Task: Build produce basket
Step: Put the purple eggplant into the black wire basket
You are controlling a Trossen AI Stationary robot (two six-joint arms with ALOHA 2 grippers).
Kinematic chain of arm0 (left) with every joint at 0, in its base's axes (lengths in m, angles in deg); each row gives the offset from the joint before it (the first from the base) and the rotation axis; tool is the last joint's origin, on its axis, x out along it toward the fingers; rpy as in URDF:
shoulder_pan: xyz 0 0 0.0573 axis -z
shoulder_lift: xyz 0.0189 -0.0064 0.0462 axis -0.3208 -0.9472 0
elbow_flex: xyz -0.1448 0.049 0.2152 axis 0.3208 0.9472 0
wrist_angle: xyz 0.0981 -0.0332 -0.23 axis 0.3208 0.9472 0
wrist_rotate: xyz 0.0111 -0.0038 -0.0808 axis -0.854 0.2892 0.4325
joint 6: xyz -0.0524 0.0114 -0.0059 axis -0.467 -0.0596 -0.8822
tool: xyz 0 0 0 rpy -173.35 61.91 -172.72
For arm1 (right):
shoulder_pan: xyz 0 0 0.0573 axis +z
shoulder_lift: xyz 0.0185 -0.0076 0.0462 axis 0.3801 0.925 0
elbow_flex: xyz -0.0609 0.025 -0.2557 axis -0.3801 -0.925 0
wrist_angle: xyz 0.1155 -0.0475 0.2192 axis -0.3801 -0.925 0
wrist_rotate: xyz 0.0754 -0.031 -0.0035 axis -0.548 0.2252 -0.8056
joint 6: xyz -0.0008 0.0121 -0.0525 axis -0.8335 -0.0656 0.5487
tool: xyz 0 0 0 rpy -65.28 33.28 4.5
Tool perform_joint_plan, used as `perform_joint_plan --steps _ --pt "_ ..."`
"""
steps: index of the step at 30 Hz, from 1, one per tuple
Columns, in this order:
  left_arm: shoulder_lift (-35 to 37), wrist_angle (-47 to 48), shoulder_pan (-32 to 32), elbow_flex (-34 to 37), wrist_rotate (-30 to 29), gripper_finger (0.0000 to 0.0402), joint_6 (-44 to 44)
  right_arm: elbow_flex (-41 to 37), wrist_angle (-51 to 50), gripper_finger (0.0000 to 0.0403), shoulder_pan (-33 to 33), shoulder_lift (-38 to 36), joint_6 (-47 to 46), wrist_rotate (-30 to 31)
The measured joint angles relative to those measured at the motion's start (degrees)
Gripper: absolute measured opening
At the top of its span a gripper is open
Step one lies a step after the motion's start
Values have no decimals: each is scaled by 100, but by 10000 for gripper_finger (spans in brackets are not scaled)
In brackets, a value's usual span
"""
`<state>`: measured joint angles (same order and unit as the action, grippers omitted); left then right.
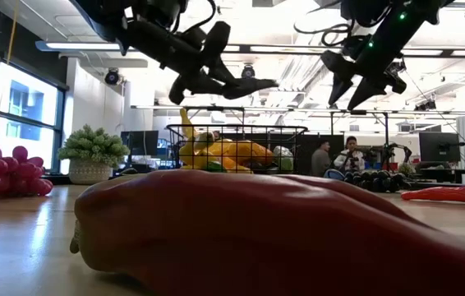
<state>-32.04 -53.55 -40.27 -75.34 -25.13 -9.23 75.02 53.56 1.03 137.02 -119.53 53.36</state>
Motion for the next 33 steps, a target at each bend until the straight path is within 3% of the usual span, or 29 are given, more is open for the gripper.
perform_joint_plan --steps 4,16,21,26,33 --pt "-2 -98 -76 0 -484 104 -1020 0 0 224 -185 0 273 -17" --pt "-459 -974 -31 0 -817 104 -2607 0 4 224 -458 0 320 -76" --pt "-850 -1320 3 0 -1098 104 -2531 0 3 224 -458 0 320 -143" --pt "-1194 -1794 50 -33 -1094 104 -1706 0 2 224 -458 0 322 -143" --pt "-1320 -1276 63 -658 -947 104 -421 0 2 224 -458 0 288 -145"
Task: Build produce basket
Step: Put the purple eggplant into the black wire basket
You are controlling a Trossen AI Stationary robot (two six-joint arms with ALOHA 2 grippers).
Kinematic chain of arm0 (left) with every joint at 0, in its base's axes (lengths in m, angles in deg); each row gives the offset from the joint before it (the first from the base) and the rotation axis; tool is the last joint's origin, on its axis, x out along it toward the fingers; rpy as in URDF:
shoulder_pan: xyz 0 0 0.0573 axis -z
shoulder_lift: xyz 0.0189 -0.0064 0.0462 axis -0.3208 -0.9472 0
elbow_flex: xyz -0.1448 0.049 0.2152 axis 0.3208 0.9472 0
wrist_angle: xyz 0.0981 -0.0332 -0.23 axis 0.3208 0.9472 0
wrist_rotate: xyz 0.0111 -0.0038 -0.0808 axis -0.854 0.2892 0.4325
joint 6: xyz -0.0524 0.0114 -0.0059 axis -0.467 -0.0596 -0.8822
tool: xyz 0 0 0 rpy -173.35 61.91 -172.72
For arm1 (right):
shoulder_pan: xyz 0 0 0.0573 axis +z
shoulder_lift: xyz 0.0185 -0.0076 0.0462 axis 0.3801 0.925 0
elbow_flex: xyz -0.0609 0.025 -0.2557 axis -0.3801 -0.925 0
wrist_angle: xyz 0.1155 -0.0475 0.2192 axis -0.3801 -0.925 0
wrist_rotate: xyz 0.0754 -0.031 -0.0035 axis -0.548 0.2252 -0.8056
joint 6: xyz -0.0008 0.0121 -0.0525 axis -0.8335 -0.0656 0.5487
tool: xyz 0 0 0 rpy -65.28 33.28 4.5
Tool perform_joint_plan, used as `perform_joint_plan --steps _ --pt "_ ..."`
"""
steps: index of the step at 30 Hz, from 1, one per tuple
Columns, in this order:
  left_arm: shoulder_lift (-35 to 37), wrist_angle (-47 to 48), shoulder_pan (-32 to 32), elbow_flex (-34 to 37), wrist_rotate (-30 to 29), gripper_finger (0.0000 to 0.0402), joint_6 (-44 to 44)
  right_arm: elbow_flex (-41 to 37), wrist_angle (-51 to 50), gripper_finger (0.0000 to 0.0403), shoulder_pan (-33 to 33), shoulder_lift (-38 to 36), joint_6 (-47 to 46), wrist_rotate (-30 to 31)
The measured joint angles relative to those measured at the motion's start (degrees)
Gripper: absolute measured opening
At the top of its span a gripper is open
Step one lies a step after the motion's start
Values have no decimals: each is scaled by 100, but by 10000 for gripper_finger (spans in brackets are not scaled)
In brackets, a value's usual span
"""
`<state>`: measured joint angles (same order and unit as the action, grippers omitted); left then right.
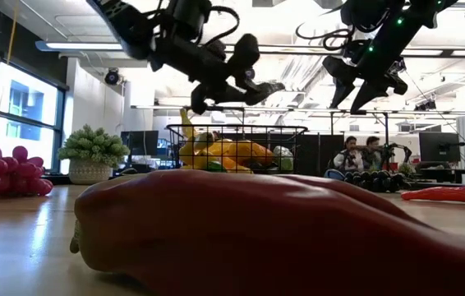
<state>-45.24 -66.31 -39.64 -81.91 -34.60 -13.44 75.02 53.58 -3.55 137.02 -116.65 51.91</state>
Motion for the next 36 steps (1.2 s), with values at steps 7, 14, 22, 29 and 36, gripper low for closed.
perform_joint_plan --steps 7,14,22,29,36 --pt "-4 1743 -60 -663 -158 107 724 0 -2 224 0 0 -20 1" --pt "-7 2091 -80 -686 -218 105 802 0 -2 224 0 0 -29 2" --pt "-7 2285 -100 -684 -87 112 171 0 -2 224 0 0 -31 2" --pt "-7 2351 -117 -684 -22 134 -207 0 -6 224 2 0 -33 -197" --pt "-7 2450 -119 -684 13 165 -246 0 -129 224 2 0 -271 -375"
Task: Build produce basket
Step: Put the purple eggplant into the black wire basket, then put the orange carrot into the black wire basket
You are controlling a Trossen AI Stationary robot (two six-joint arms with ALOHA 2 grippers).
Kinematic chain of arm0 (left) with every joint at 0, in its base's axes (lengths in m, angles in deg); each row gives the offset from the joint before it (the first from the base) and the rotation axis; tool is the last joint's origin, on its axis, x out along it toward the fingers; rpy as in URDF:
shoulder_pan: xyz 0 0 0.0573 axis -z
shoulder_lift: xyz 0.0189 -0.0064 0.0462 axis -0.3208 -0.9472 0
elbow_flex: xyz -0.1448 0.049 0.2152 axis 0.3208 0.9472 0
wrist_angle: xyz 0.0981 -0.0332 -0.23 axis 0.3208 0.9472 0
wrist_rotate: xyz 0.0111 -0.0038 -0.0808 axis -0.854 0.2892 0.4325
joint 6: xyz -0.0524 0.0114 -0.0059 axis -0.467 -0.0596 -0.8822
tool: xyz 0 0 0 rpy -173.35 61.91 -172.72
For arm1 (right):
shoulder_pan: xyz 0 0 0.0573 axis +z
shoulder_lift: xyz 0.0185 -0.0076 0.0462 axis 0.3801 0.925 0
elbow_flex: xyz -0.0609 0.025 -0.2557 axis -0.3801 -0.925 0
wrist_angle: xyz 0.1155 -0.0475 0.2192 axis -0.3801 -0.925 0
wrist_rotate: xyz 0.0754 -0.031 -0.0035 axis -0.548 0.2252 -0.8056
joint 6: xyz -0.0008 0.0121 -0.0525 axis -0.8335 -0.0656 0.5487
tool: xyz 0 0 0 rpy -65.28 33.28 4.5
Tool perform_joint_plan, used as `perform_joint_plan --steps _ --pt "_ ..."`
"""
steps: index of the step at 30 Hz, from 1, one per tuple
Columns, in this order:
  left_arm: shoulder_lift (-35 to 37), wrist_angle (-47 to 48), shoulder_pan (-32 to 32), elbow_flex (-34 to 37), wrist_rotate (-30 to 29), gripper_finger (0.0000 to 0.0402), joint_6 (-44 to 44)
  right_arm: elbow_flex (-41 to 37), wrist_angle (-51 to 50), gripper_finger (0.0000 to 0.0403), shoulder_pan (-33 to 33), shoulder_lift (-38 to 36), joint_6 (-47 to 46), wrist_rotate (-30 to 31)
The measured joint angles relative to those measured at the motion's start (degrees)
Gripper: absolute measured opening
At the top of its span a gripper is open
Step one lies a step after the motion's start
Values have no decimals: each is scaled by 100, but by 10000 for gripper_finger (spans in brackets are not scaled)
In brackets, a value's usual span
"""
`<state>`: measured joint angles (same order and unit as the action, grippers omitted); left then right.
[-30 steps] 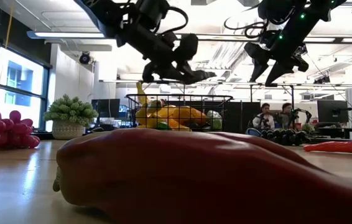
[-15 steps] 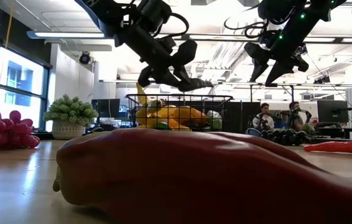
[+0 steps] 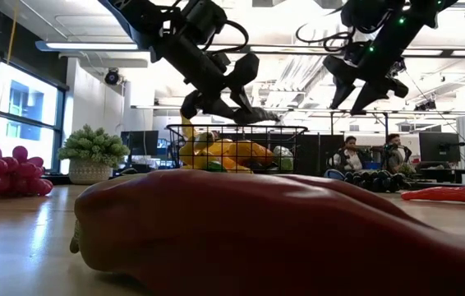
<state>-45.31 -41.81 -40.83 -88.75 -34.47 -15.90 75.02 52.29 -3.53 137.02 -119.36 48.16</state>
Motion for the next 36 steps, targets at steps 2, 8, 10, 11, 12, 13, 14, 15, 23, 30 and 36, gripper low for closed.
perform_joint_plan --steps 2,8,10,11,12,13,14,15,23,30,36 --pt "2 -2 -5 0 1 174 10 0 -155 224 0 0 0 -42" --pt "2 -2 -5 0 137 202 12 0 -662 224 2 0 -3 -578" --pt "2 -6 -5 0 187 210 12 0 -763 224 2 0 -1 -800" --pt "2 -7 -5 0 218 213 12 0 -815 224 2 0 -1 -948" --pt "2 -6 -5 0 271 215 14 0 -864 224 2 0 1 -1116" --pt "2 -7 -5 0 298 216 14 0 -918 224 2 0 12 -1296" --pt "3 -7 -5 0 313 217 15 0 -989 224 2 0 50 -1498" --pt "13 -2 -5 0 326 217 29 0 -1068 224 2 0 113 -1696" --pt "287 27 -79 0 800 207 321 0 -1980 224 4 0 153 -3122" --pt "760 137 -112 0 887 204 469 0 -2797 224 270 0 256 -3533" --pt "1212 551 -112 0 863 204 648 0 -3146 224 798 0 260 -3533"
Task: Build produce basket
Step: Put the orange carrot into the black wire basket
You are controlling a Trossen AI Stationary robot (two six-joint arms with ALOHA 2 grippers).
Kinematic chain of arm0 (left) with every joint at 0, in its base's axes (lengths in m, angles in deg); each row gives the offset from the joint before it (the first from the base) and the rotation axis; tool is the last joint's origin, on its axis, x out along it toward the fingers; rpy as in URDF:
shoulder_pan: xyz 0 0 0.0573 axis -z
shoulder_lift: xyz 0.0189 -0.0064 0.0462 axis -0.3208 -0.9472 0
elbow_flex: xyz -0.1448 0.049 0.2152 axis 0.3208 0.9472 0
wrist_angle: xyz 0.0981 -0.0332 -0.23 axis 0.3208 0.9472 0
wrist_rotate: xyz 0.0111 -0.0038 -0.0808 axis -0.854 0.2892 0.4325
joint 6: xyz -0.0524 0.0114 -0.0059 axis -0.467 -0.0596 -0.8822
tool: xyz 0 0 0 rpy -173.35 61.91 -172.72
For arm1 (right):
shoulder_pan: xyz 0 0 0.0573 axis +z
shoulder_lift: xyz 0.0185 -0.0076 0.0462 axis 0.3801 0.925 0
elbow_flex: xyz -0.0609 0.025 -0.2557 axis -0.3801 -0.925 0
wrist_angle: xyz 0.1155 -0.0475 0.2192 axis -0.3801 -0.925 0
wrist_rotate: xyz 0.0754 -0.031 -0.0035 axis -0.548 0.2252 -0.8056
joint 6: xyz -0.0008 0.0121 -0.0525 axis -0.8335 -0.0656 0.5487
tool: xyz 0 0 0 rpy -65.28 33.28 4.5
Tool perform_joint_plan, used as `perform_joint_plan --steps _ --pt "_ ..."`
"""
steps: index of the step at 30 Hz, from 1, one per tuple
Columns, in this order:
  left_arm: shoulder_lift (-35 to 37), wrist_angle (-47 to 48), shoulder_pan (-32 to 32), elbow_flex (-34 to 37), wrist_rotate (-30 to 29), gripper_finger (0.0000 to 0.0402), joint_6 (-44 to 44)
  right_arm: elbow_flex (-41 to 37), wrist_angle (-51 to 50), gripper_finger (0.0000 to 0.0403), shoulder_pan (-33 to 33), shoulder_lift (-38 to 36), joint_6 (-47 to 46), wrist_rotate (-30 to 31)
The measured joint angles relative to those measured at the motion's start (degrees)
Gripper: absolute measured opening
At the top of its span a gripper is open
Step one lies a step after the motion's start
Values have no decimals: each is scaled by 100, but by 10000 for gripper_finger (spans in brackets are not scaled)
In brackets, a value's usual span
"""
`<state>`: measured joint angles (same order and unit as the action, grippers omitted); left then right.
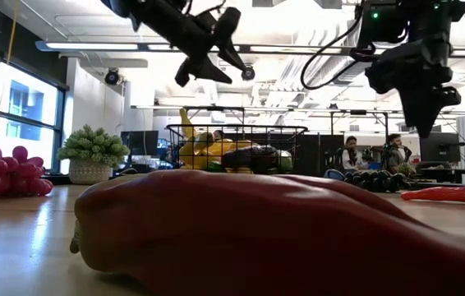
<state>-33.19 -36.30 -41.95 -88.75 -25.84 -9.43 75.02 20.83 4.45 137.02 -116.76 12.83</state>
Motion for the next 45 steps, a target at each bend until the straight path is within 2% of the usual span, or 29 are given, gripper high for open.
perform_joint_plan --steps 10,20,28,30,33,40,43,45 --pt "614 650 -4 0 -179 203 121 0 -475 224 843 197 -4 152" --pt "718 791 -74 0 -255 203 121 0 -432 224 1386 918 -253 313" --pt "718 1005 -74 0 -254 203 243 -23 -361 224 1506 1700 -26 314" --pt "718 1005 -74 0 -253 203 272 -242 -56 224 1506 1821 28 135" --pt "716 1003 -74 0 -201 203 272 -682 269 224 1506 1907 -45 -141" --pt "714 987 -74 0 -169 203 272 -1103 495 223 1506 1910 -151 -69" --pt "714 986 -74 0 -169 203 273 -1219 652 204 1504 1910 -184 -129" --pt "714 986 -74 0 -168 203 272 -1250 647 174 1506 1910 -258 -157"
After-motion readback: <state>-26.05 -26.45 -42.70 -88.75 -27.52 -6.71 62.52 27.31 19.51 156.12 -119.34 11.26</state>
